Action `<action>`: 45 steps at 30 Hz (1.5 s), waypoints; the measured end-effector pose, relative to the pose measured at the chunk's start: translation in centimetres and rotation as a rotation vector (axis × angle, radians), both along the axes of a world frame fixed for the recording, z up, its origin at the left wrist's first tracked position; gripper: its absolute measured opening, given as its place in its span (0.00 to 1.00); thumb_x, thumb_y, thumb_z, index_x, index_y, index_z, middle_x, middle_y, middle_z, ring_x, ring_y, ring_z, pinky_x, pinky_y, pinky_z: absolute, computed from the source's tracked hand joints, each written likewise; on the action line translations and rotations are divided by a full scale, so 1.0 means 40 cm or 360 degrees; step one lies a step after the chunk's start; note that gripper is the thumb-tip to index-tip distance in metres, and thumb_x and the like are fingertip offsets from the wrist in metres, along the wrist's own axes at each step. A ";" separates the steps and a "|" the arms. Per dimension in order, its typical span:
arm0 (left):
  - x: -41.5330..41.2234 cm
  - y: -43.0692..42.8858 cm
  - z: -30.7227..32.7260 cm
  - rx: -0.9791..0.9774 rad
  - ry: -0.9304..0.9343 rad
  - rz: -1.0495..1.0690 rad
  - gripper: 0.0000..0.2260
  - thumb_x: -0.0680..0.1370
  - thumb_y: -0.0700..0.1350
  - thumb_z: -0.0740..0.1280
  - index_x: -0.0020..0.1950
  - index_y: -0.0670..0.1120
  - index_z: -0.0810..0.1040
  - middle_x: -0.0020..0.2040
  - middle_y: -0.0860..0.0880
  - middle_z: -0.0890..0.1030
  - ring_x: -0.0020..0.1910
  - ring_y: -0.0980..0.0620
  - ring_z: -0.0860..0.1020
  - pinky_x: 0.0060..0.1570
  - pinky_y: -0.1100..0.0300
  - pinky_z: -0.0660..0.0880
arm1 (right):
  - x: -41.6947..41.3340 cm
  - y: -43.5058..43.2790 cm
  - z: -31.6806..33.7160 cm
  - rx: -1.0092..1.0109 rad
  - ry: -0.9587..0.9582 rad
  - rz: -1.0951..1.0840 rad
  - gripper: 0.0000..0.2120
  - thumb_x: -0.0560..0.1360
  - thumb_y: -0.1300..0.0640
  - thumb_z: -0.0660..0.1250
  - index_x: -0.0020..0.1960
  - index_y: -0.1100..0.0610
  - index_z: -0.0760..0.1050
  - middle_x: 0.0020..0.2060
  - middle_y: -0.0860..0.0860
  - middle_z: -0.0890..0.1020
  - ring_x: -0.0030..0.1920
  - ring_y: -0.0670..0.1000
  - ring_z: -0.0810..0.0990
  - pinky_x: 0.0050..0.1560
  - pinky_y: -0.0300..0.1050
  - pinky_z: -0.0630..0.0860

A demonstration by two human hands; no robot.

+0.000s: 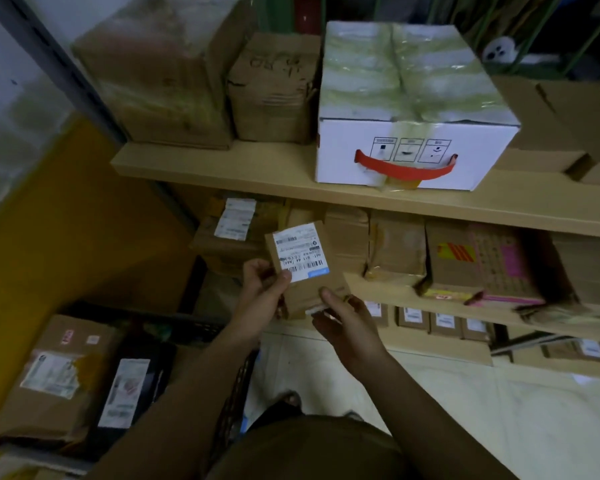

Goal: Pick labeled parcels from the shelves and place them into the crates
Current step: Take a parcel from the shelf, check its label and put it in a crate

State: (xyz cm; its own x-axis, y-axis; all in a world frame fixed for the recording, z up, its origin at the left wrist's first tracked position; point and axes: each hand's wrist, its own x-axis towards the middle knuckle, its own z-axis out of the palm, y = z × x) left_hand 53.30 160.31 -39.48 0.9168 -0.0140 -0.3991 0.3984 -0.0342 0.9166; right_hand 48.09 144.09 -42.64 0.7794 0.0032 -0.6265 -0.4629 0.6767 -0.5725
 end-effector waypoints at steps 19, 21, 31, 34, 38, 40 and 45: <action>0.329 0.214 -0.192 0.2013 -0.0498 -0.1447 0.46 0.78 0.57 0.67 0.83 0.49 0.38 0.82 0.46 0.33 0.81 0.44 0.36 0.78 0.38 0.42 | 0.321 0.190 -0.132 -0.0217 0.0737 -0.0577 0.13 0.70 0.55 0.80 0.42 0.58 0.76 0.40 0.55 0.79 0.38 0.50 0.77 0.58 0.52 0.81; 0.324 0.210 -0.199 0.2004 -0.0509 -0.1433 0.47 0.78 0.57 0.68 0.83 0.49 0.38 0.82 0.46 0.33 0.81 0.44 0.35 0.78 0.39 0.40 | 0.337 0.192 -0.148 -0.0198 0.0737 -0.0592 0.16 0.68 0.53 0.81 0.45 0.58 0.77 0.44 0.56 0.80 0.43 0.51 0.80 0.58 0.53 0.82; 0.326 0.208 -0.220 0.2075 -0.0580 -0.1416 0.47 0.77 0.55 0.70 0.83 0.48 0.39 0.82 0.44 0.34 0.81 0.42 0.36 0.77 0.36 0.43 | 0.415 0.177 -0.204 -0.0491 0.0947 -0.0403 0.13 0.79 0.53 0.70 0.44 0.59 0.70 0.37 0.56 0.76 0.46 0.54 0.82 0.58 0.54 0.82; 0.333 0.210 -0.218 0.2066 -0.0592 -0.1417 0.47 0.76 0.54 0.70 0.83 0.48 0.40 0.83 0.44 0.36 0.81 0.42 0.37 0.78 0.35 0.44 | 0.419 0.182 -0.217 -0.0371 0.0836 -0.0415 0.07 0.77 0.57 0.72 0.48 0.60 0.77 0.42 0.58 0.83 0.49 0.55 0.86 0.54 0.53 0.84; 0.342 0.215 -0.212 0.2054 -0.0582 -0.1447 0.48 0.76 0.53 0.70 0.83 0.48 0.39 0.82 0.44 0.36 0.81 0.42 0.37 0.78 0.35 0.45 | 0.398 0.159 -0.232 -0.0317 0.0662 -0.0326 0.14 0.77 0.61 0.72 0.60 0.64 0.77 0.53 0.58 0.84 0.54 0.57 0.84 0.54 0.53 0.83; 0.338 0.216 -0.213 0.2057 -0.0583 -0.1440 0.48 0.76 0.54 0.71 0.83 0.48 0.39 0.82 0.44 0.35 0.81 0.42 0.37 0.78 0.35 0.45 | 0.381 0.141 -0.236 -0.0304 0.0589 -0.0197 0.17 0.79 0.61 0.70 0.66 0.64 0.75 0.60 0.57 0.82 0.60 0.59 0.82 0.59 0.57 0.80; 0.337 0.211 -0.212 0.2062 -0.0525 -0.1440 0.49 0.75 0.54 0.71 0.83 0.48 0.39 0.82 0.45 0.33 0.81 0.43 0.36 0.77 0.37 0.43 | 0.326 0.054 -0.235 -0.0389 0.0628 -0.0298 0.32 0.72 0.46 0.77 0.68 0.59 0.69 0.60 0.56 0.76 0.60 0.59 0.77 0.58 0.56 0.78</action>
State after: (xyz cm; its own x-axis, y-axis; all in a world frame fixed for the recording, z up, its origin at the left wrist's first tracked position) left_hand 66.77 168.73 -47.97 0.8396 -0.3980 -0.3696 -0.3801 -0.9167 0.1236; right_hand 61.14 146.25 -52.06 0.4558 -0.2980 -0.8387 -0.5595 0.6369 -0.5303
